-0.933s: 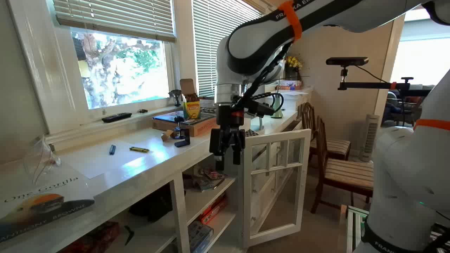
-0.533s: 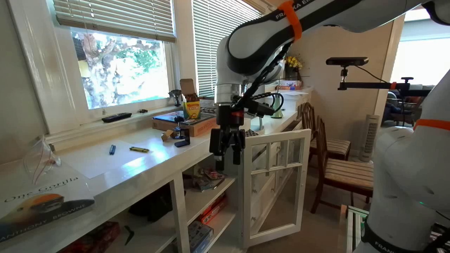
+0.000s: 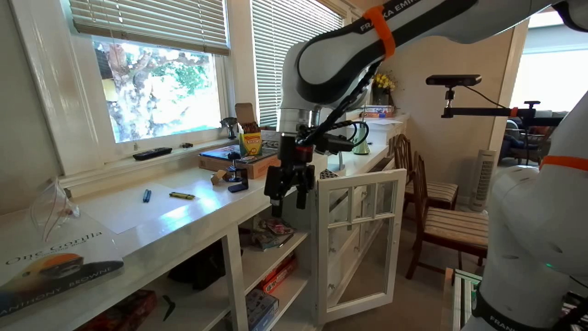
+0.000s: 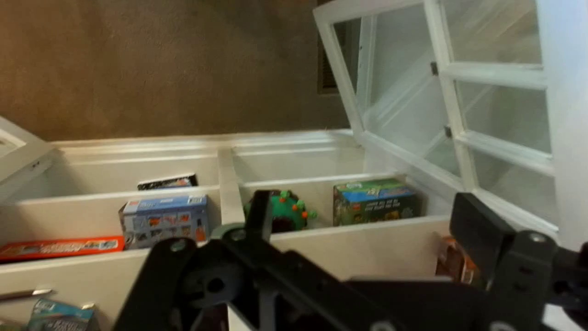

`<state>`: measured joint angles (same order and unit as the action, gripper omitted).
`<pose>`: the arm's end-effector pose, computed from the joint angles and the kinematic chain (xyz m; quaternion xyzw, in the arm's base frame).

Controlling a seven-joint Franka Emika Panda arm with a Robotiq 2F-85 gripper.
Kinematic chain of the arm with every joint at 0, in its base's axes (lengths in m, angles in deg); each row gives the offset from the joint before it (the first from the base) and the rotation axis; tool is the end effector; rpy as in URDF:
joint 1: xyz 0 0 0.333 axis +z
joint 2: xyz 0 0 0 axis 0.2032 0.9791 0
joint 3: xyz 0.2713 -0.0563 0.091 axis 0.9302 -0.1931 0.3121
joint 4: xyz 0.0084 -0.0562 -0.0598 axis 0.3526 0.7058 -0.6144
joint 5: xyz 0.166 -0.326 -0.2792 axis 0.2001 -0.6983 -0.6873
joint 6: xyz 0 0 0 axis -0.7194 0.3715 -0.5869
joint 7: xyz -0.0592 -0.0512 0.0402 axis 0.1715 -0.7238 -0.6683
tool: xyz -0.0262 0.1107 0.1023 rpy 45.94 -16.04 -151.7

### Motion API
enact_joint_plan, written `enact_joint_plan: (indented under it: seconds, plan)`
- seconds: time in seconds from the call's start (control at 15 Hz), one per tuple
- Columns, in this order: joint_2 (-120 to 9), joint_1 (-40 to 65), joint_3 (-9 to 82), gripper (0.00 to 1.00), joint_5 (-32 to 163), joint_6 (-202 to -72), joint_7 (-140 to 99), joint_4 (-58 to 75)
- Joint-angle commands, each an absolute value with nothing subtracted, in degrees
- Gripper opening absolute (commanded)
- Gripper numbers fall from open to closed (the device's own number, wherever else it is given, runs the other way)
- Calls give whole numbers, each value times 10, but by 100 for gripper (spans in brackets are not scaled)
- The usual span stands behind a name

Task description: Turn the black object to the right continuously

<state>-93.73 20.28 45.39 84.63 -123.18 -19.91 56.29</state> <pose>0.4826 0.1392 0.3452 -0.9940 -0.0126 -0.0057 0.1089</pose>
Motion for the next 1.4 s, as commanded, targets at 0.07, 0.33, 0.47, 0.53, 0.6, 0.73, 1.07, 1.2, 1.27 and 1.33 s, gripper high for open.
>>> enact_joint_plan:
  seconds: [0.07, 0.33, 0.47, 0.53, 0.6, 0.73, 1.07, 1.2, 1.27, 1.33]
  plan:
    - [-902, 162, 492, 100, 769, -1373, -301, 564]
    - [-869, 109, 525, 100, 639, -1452, -432, 550]
    - [-861, 80, 539, 100, 561, -1456, -501, 534]
    - [-857, 70, 543, 100, 529, -1453, -528, 525]
    - [-851, 67, 543, 100, 512, -1438, -541, 511]
    - [-840, 65, 542, 100, 482, -1421, -567, 487]
    - [-811, 86, 523, 100, 501, -1379, -559, 428]
    - [-796, 96, 512, 100, 528, -1367, -538, 404]
    - [-789, 103, 505, 100, 546, -1368, -517, 394]
    - [-782, 107, 501, 100, 558, -1369, -506, 386]
